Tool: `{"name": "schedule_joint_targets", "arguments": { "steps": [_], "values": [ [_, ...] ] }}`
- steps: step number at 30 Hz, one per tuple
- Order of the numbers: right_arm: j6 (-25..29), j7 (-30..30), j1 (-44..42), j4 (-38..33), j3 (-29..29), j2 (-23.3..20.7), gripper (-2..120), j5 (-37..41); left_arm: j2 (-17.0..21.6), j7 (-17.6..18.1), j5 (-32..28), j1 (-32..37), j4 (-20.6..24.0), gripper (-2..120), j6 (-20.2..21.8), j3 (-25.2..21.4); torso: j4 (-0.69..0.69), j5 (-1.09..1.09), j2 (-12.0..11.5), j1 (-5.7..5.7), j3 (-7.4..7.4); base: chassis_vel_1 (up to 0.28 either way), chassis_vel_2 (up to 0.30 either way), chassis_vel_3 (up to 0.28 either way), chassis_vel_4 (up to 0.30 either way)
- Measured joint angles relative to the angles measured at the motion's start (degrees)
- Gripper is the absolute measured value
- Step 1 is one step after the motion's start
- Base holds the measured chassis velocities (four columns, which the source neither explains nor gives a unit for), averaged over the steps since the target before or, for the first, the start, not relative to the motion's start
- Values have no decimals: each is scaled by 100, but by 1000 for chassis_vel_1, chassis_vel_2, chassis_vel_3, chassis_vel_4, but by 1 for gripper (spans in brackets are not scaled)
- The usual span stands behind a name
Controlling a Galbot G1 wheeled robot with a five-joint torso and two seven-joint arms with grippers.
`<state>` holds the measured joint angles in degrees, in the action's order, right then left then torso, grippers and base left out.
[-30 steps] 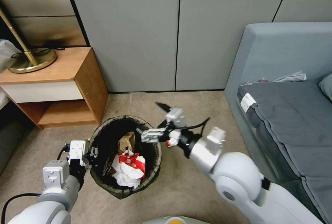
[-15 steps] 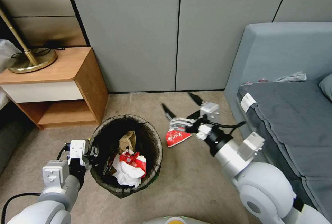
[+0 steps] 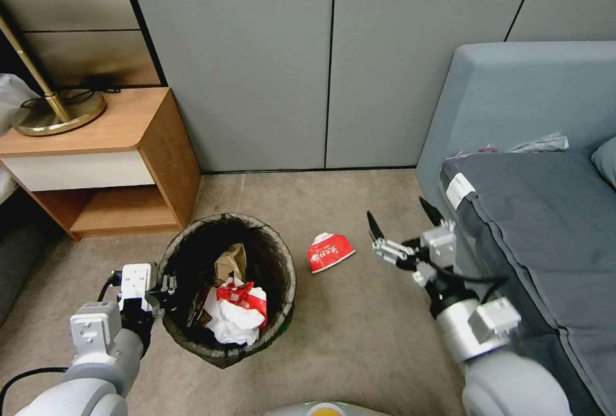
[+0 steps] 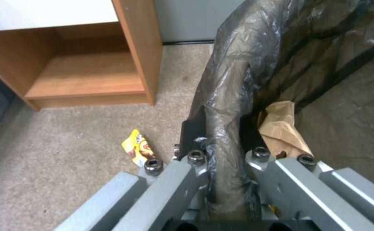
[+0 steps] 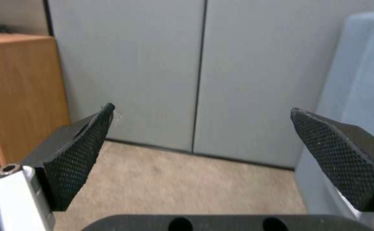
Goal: Pick up the trash bin, then pick up the garbage from the floor and place it into the trash bin.
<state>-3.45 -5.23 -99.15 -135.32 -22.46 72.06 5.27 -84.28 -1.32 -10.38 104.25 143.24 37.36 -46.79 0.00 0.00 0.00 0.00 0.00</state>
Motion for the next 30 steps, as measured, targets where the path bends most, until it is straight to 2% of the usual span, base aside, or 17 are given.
{"name": "schedule_joint_targets", "arguments": {
  "steps": [15,26,30],
  "values": [
    [98,-51,-130,137,-42,124,100,-71,-42,-150,-2,6,0,1,-72,-274,1,0,0,0,0,0,0,0,0],
    [11,-55,-12,256,4,168,100,-9,-102,-417,5,58,0,1,-248,-796,0,0,0,0,0,0,0,0,0],
    [15,-57,-15,266,6,183,100,-7,-105,-432,3,64,0,1,-261,-825,1,0,0,0,1,0,0,0,0]
  ]
}}
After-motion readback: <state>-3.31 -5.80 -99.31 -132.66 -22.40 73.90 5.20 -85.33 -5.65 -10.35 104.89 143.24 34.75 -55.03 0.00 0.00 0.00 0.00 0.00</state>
